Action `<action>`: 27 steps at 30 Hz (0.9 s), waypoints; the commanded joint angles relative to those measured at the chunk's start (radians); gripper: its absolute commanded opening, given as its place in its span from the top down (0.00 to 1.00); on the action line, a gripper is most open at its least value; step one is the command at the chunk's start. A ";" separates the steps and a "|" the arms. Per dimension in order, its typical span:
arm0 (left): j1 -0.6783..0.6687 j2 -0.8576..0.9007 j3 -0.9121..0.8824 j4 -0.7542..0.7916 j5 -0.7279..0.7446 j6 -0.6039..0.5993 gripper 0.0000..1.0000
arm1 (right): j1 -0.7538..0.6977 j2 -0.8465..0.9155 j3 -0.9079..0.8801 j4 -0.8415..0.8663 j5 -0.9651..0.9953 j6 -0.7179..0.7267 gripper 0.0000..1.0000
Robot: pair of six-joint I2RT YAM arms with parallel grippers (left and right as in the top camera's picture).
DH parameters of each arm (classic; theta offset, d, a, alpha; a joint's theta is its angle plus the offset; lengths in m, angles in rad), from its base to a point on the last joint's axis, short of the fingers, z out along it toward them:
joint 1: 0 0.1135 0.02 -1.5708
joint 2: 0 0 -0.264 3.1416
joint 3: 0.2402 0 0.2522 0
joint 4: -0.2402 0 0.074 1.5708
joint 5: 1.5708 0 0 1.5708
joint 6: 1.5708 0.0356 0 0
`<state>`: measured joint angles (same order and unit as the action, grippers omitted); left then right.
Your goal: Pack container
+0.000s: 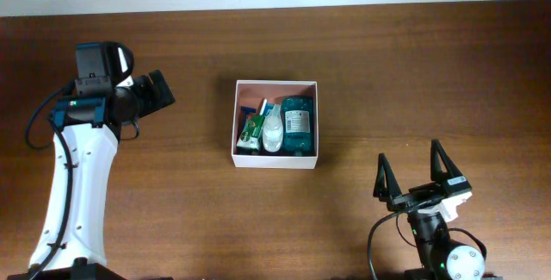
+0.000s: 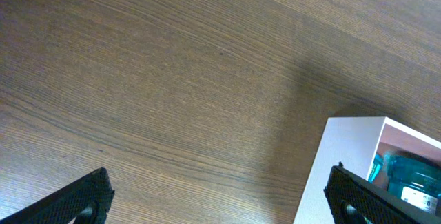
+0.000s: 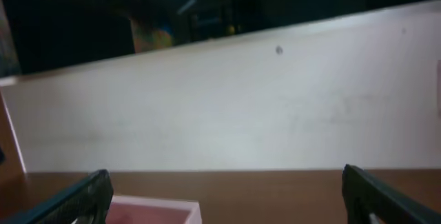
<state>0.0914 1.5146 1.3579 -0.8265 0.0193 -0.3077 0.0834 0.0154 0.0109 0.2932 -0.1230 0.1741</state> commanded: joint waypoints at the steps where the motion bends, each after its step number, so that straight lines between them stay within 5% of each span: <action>1: 0.002 -0.008 0.012 0.002 0.003 -0.007 0.01 | -0.014 -0.012 -0.005 -0.038 -0.023 -0.051 0.01; 9: 0.002 -0.008 0.012 0.002 0.003 -0.006 0.01 | -0.014 -0.012 -0.005 -0.206 -0.023 -0.223 0.01; 16: 0.002 -0.008 0.012 0.002 0.003 -0.006 0.00 | -0.014 -0.012 -0.005 -0.361 0.000 -0.227 0.01; 27: 0.002 -0.008 0.012 0.002 0.003 -0.006 0.01 | -0.013 -0.012 -0.005 -0.359 0.000 -0.227 0.02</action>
<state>0.0914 1.5146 1.3579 -0.8265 0.0193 -0.3077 0.0761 0.0139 0.0101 -0.0601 -0.1291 -0.0422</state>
